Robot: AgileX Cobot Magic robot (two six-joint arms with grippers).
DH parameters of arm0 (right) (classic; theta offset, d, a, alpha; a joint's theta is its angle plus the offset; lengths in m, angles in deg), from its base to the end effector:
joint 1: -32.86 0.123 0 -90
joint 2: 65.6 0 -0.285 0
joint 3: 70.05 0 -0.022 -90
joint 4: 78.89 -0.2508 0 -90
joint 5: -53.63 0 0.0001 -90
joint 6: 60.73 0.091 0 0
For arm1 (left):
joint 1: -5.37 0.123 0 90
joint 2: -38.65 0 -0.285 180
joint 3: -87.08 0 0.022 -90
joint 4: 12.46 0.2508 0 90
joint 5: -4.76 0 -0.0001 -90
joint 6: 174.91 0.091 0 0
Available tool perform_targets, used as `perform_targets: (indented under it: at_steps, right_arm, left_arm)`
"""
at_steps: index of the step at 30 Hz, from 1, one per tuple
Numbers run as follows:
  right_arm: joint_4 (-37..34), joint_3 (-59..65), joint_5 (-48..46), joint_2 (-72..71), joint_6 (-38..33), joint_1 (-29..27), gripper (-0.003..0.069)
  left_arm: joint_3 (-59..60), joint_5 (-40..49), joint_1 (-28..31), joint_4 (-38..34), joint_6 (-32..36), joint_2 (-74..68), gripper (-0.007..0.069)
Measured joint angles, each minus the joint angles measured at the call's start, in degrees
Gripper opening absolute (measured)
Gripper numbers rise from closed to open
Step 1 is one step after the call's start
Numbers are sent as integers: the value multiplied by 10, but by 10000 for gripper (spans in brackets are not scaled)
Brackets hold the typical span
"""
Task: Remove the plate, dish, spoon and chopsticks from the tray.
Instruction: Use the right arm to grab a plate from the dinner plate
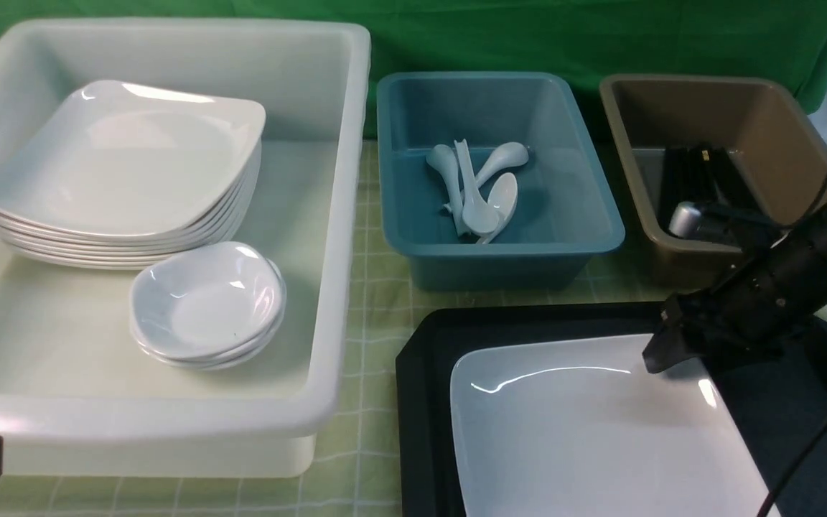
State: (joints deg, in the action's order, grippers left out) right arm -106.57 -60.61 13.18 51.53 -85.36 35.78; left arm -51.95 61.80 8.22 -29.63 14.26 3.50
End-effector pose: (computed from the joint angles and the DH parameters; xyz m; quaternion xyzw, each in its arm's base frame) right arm 0.3670 0.0462 0.1616 -0.0711 0.9759 0.1510 0.1407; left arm 0.0717 -0.0190 0.3096 0.0253 0.9073 -0.1053 0.4063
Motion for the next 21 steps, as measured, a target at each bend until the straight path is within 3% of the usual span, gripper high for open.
perform_targets:
  at_steps: [3,5,7,15,21]
  right_arm:
    - [10,-2,5,3,-7,14,504]
    - [26,-3,10,4,-10,22,423]
    - [38,-4,2,5,-20,25,289]
    - [39,-4,-4,-10,-19,27,276]
    - [48,-2,-45,-124,-17,29,137]
  left_arm:
    - [0,-2,0,0,0,0,3]
    - [0,-2,0,0,0,0,3]
    - [0,-4,0,0,0,0,3]
    - [0,-8,0,0,0,0,3]
    - [0,-10,0,0,0,0,3]
